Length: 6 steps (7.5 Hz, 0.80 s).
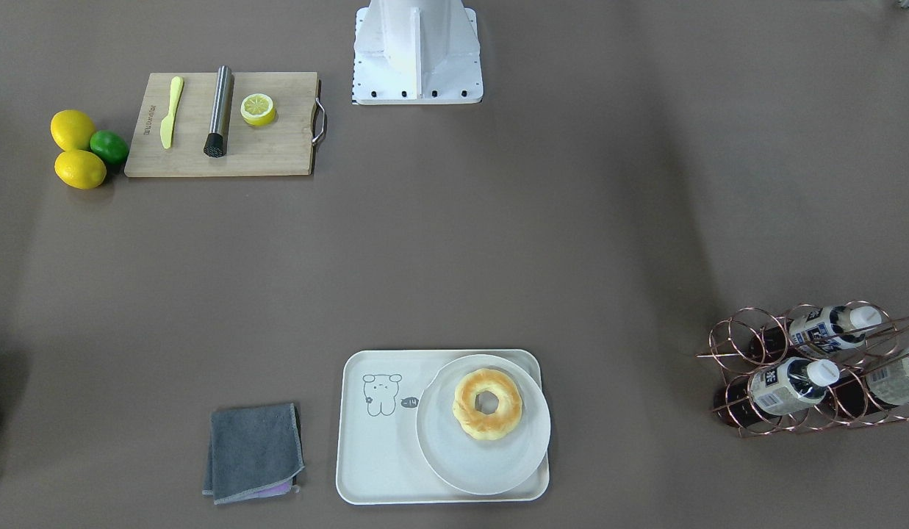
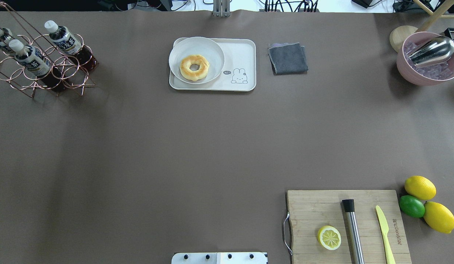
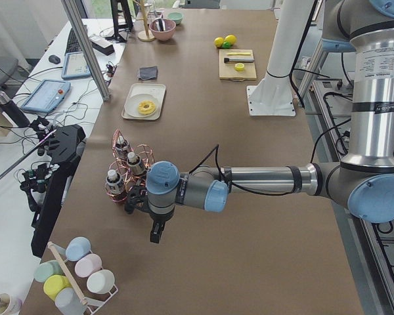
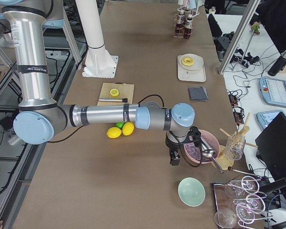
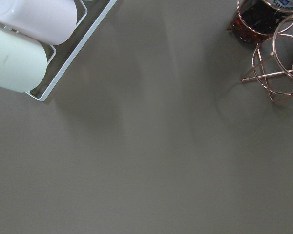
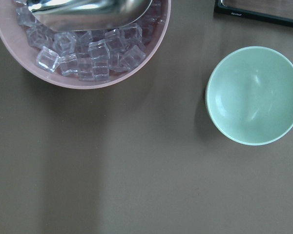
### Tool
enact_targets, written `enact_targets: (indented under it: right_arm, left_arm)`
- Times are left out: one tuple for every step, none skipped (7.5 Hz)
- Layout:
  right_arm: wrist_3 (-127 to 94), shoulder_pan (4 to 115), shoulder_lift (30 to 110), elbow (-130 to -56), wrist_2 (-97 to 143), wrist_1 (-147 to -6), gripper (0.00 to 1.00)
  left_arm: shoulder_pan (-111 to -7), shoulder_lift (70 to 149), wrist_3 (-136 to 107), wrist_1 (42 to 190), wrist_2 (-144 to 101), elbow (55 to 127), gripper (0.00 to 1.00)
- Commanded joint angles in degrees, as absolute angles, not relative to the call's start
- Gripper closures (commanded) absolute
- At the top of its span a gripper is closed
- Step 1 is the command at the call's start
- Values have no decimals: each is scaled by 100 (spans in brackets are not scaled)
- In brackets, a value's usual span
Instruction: Place tea on tray
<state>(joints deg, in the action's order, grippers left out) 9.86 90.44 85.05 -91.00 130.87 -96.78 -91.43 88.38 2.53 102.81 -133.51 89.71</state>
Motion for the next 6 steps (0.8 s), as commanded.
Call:
enact_targets:
  right_arm:
    - [984, 9044, 8499, -9105, 13087, -9677, 0]
    - [984, 9044, 8499, -9097, 13087, -9677, 0]
    - [984, 9044, 8490, -9097, 13087, -9677, 0]
    - [984, 9044, 8516, -9114, 13157, -9677, 0]
    - [984, 9044, 8525, -9114, 13183, -9668, 0]
    - [984, 9044, 8534, -9123, 13184, -9668, 0]
  left_arm:
    - [-9141, 8894, 220, 10292, -13333, 8912, 2]
    - [-9141, 8903, 211, 10292, -13333, 8921, 2]
    - [-9141, 8903, 211, 10292, -13333, 8921, 2]
    - [-9141, 8903, 220, 10292, -13333, 8938, 2]
    - [-9149, 8860, 255, 10344, -13359, 8982, 2]
    - [-9149, 8877, 264, 10484, -13351, 8939, 2]
